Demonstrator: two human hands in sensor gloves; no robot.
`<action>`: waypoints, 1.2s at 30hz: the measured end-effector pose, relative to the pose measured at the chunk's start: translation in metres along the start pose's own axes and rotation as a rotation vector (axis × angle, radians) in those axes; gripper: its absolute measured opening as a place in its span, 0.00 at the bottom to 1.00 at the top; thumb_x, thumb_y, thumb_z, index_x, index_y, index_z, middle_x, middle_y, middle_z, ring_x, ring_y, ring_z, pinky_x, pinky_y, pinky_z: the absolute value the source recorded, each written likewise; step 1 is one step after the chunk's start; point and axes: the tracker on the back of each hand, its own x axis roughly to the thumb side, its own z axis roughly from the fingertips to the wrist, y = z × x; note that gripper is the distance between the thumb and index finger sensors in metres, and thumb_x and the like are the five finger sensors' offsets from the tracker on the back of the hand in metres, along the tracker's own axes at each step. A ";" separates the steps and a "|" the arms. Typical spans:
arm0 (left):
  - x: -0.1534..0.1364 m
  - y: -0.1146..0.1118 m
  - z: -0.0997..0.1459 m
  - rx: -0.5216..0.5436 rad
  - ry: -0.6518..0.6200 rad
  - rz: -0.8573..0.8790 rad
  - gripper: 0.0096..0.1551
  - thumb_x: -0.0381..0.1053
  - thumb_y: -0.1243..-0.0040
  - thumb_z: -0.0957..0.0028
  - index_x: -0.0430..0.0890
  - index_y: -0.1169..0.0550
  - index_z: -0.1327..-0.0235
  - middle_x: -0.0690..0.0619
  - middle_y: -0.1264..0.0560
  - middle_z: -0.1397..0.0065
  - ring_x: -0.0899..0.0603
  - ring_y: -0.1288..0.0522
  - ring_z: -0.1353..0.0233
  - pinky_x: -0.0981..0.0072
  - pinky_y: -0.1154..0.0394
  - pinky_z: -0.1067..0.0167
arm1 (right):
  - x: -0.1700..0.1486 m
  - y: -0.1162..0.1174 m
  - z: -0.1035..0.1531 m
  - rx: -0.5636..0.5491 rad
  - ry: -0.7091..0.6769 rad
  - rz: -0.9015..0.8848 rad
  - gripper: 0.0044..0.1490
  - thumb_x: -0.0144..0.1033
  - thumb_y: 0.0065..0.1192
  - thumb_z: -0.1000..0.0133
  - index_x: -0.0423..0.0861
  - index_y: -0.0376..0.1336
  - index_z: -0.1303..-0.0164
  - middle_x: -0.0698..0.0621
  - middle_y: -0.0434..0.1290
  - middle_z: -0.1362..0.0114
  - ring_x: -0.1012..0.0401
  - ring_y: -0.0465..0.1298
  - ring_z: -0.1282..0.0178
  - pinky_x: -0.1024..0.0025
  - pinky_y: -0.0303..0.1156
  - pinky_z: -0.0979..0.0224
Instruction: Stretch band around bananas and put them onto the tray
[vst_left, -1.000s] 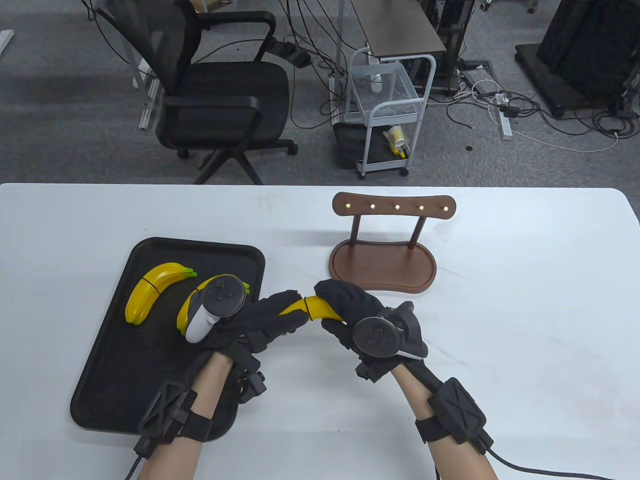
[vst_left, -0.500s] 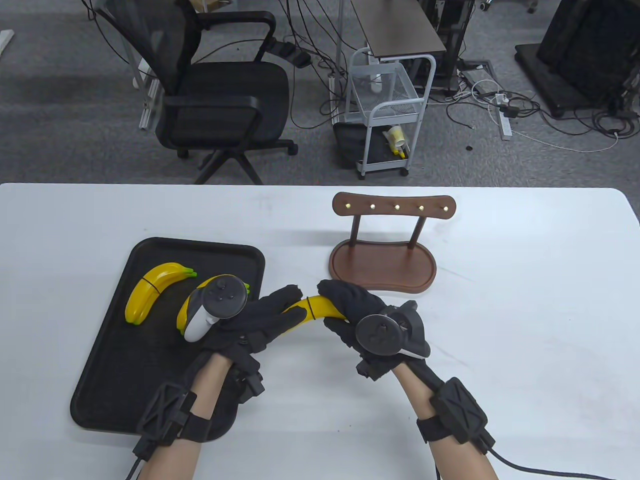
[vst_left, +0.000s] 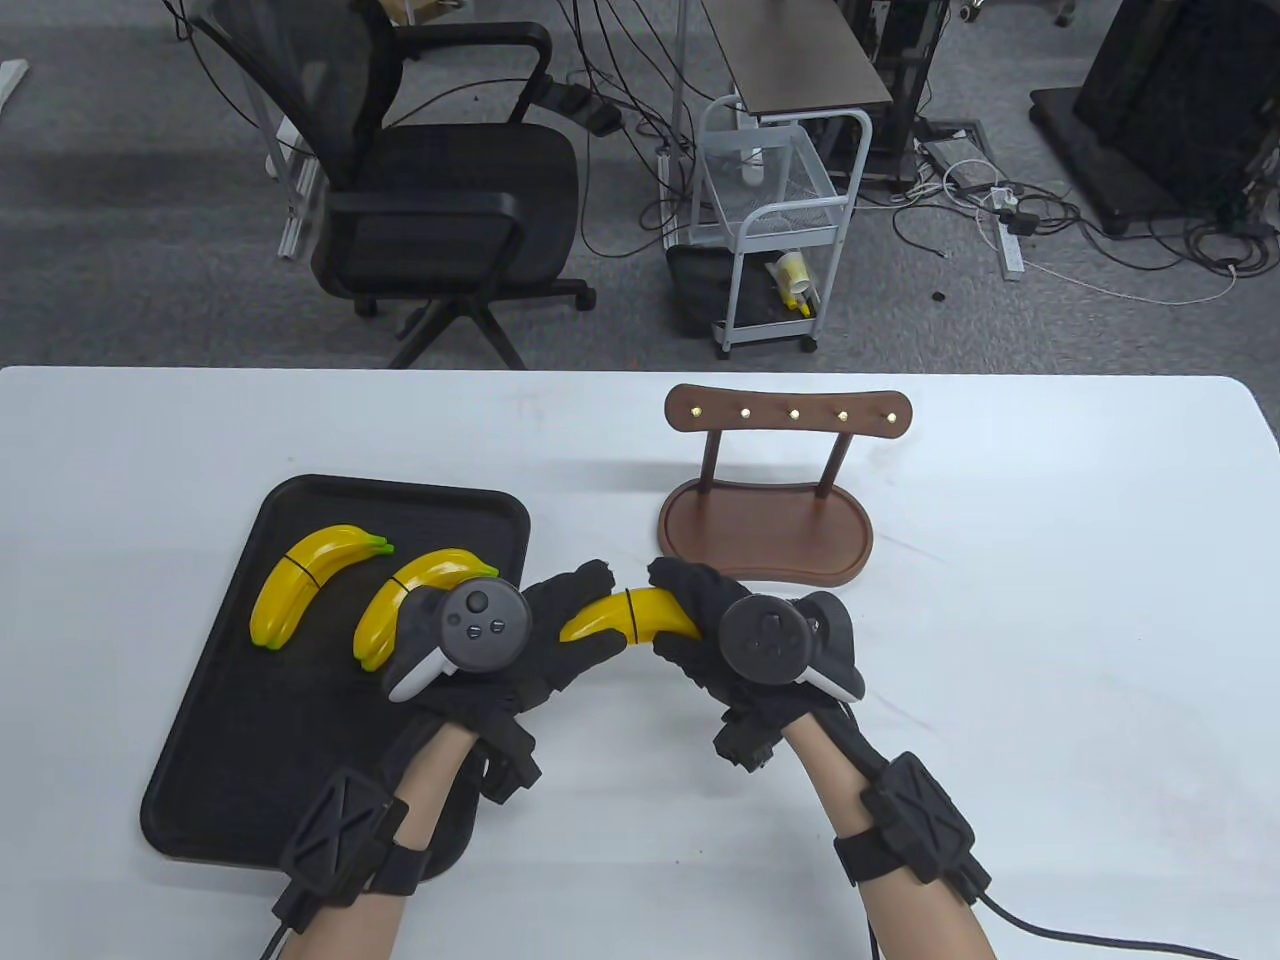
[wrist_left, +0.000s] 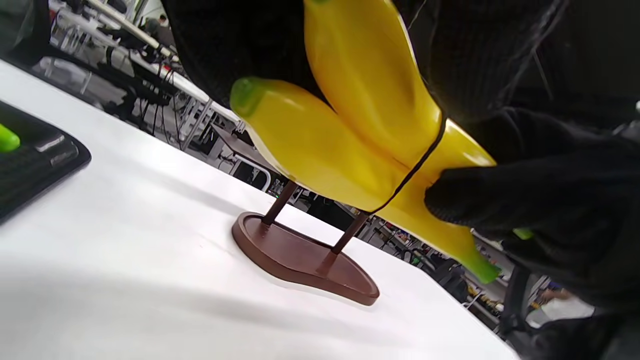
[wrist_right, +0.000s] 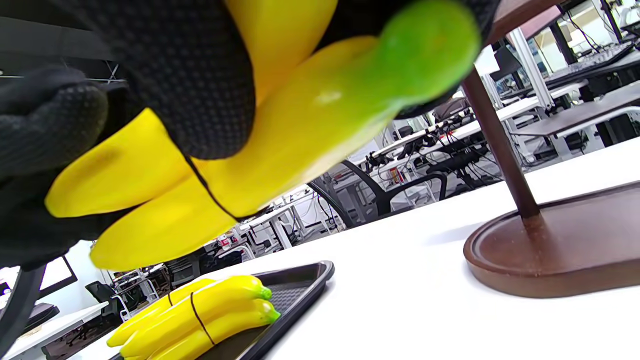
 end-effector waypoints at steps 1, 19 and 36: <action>0.001 -0.001 0.000 0.004 0.003 -0.029 0.40 0.63 0.37 0.40 0.50 0.36 0.19 0.49 0.29 0.18 0.38 0.23 0.24 0.45 0.29 0.26 | 0.000 0.000 0.000 0.006 0.003 -0.005 0.45 0.39 0.76 0.47 0.39 0.58 0.23 0.42 0.71 0.26 0.46 0.76 0.31 0.51 0.75 0.35; 0.010 -0.008 0.001 0.036 0.025 -0.204 0.39 0.59 0.33 0.41 0.47 0.34 0.21 0.50 0.25 0.23 0.41 0.20 0.28 0.48 0.27 0.27 | -0.014 0.007 -0.001 0.127 0.010 -0.215 0.45 0.44 0.67 0.41 0.39 0.52 0.18 0.39 0.65 0.20 0.42 0.70 0.26 0.47 0.71 0.31; -0.041 0.026 0.048 0.125 0.218 -0.189 0.39 0.59 0.34 0.41 0.47 0.34 0.21 0.50 0.25 0.22 0.41 0.21 0.27 0.48 0.27 0.27 | -0.069 -0.033 0.009 -0.074 0.140 -0.448 0.44 0.51 0.60 0.38 0.40 0.54 0.18 0.39 0.65 0.20 0.41 0.70 0.25 0.45 0.70 0.31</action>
